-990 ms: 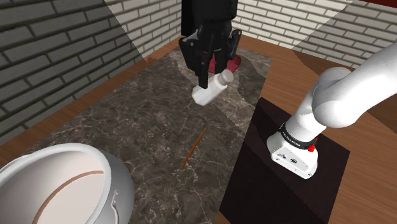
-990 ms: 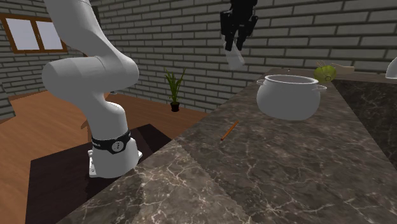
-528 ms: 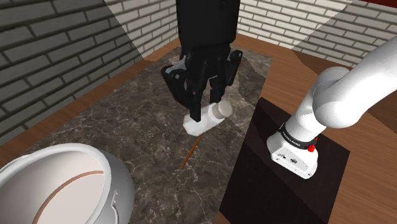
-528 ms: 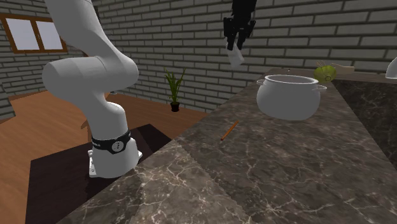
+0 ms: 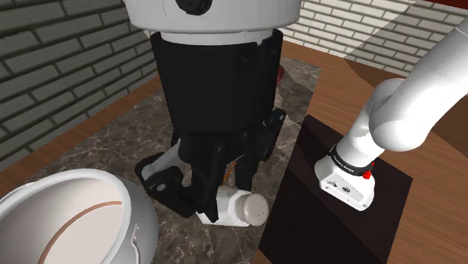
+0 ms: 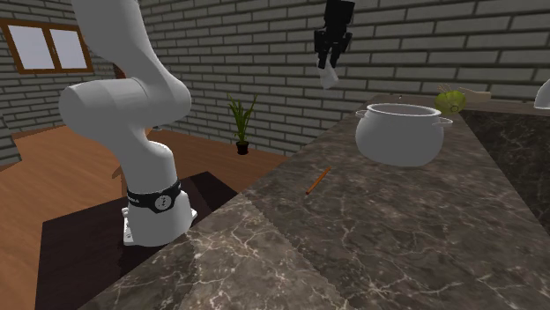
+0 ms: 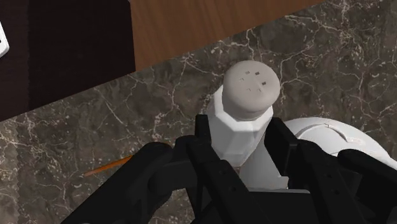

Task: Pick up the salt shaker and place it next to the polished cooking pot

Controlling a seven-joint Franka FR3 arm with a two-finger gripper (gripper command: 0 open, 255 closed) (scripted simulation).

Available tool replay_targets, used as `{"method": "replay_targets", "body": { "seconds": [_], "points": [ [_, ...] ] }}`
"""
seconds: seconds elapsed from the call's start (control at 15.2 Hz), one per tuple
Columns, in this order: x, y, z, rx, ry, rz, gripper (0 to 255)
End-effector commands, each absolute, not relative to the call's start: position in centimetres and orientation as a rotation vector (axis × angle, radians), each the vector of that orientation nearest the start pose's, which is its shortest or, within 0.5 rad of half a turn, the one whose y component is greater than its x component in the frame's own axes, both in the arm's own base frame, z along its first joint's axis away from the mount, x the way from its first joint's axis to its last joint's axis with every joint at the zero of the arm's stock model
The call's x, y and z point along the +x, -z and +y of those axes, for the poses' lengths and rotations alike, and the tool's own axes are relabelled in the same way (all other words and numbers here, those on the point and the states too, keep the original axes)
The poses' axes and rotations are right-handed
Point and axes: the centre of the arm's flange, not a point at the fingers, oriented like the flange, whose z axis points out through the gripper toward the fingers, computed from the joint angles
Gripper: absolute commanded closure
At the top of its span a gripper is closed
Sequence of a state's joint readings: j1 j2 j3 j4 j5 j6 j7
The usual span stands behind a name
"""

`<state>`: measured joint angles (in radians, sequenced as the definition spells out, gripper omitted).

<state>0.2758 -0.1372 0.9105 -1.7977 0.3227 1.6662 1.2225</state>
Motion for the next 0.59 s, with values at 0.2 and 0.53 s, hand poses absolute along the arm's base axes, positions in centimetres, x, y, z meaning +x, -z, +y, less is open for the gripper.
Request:
{"method": "replay_targets", "body": {
  "seconds": [0.2, 0.53],
  "points": [
    [10.8, -57.1, 56.3, -3.086, -0.332, 0.133, 255],
    [7.0, -57.1, 61.7, -3.086, -0.332, 0.133, 255]
  ]
}}
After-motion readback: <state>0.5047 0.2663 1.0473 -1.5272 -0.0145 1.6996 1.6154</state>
